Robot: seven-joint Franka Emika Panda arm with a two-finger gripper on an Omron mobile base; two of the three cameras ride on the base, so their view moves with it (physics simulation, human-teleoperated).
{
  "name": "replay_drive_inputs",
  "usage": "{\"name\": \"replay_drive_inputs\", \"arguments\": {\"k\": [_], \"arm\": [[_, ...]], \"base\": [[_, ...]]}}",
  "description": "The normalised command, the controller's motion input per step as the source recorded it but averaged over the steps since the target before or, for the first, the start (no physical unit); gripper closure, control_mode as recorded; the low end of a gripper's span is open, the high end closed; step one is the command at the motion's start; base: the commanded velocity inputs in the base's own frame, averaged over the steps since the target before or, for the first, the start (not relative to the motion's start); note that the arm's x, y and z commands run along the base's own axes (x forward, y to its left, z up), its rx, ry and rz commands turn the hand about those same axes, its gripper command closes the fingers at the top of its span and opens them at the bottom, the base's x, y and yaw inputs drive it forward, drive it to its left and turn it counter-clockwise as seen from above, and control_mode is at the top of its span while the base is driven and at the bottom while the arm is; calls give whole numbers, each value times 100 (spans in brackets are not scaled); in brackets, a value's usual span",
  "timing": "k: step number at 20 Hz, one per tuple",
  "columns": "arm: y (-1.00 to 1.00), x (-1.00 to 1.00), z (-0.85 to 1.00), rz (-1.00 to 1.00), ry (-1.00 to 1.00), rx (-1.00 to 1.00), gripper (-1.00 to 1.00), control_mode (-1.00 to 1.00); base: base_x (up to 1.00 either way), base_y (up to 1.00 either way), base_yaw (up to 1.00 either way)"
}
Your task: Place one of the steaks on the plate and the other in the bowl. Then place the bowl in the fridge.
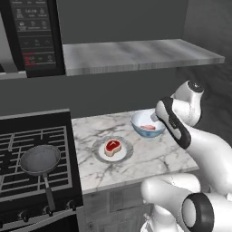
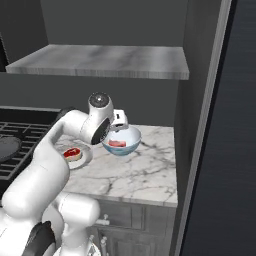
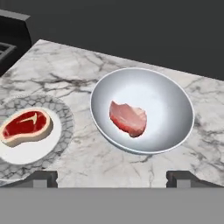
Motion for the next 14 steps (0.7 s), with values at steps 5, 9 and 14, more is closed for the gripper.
{"name": "replay_drive_inputs", "arguments": {"k": [5, 9, 14], "arm": [[0, -91, 75, -8, 6, 4, -100, -100], [0, -100, 42, -2, -7, 0, -100, -100], [34, -90, 38, 0, -31, -1, -100, -100]], "base": [[0, 0, 0], [0, 0, 0], [0, 0, 0]]}}
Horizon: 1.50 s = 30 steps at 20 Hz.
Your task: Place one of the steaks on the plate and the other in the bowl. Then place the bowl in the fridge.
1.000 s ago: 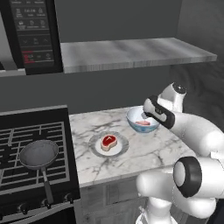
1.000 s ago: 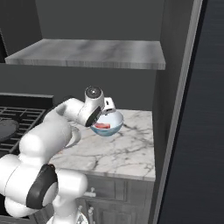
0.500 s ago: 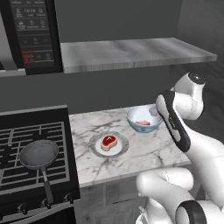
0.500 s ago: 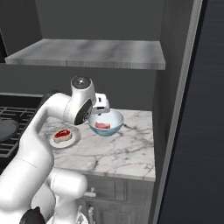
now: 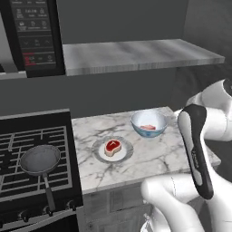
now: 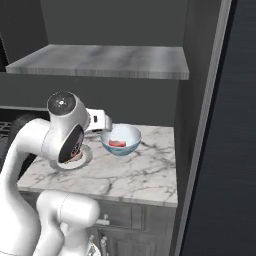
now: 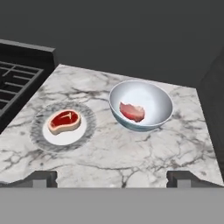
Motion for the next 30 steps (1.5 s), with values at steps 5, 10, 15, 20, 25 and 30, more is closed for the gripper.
{"name": "replay_drive_inputs", "arguments": {"k": [5, 10, 15, 20, 25, 30], "arm": [[25, -62, 52, -7, -15, 0, -100, -100], [5, -52, 44, -10, -11, 0, -100, -100], [5, -20, 14, -8, -3, 0, -100, 100], [0, 0, 0, 0, 0, 0, -100, 100], [0, 0, 0, 0, 0, 0, -100, 100], [0, 0, 0, 0, 0, 0, -100, 100]], "base": [[0, 0, 0], [0, 0, 0], [-32, 0, -7], [-100, -9, -4], [-100, 5, 0], [-100, -70, 0]]}}
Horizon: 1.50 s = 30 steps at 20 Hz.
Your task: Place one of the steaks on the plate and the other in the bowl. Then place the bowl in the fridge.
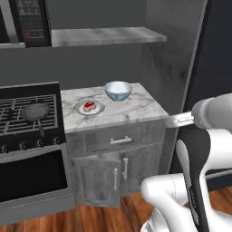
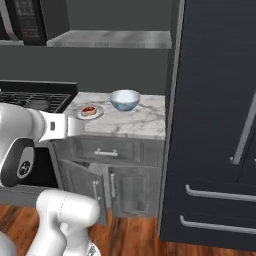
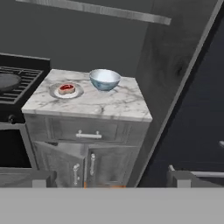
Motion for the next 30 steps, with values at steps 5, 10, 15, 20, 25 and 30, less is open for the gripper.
{"name": "replay_drive_inputs", "arguments": {"k": [5, 10, 15, 20, 25, 30], "arm": [[0, 0, 0, 0, 0, 0, -100, 100], [0, 0, 0, 0, 0, 0, -100, 100], [0, 0, 0, 0, 0, 0, -100, 100], [0, 0, 0, 0, 0, 0, -100, 100], [0, 0, 0, 0, 0, 0, -100, 100], [0, 0, 0, 0, 0, 0, -100, 100]], "base": [[-100, -100, 0], [-81, -100, 3], [-5, -100, 18], [34, -100, 11], [60, -92, -3], [7, -24, -1]]}}
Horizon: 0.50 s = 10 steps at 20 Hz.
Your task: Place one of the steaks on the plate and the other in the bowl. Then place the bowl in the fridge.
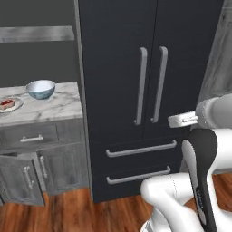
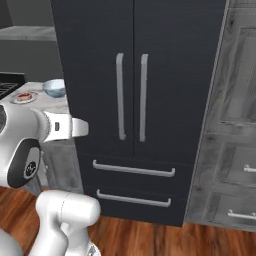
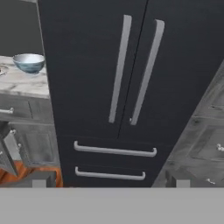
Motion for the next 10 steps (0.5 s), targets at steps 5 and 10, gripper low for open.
{"name": "replay_drive_inputs", "arguments": {"k": [5, 10], "arm": [[0, 0, 0, 0, 0, 0, -100, 100], [0, 0, 0, 0, 0, 0, -100, 100]], "base": [[48, -40, -6], [27, -76, -11]]}}
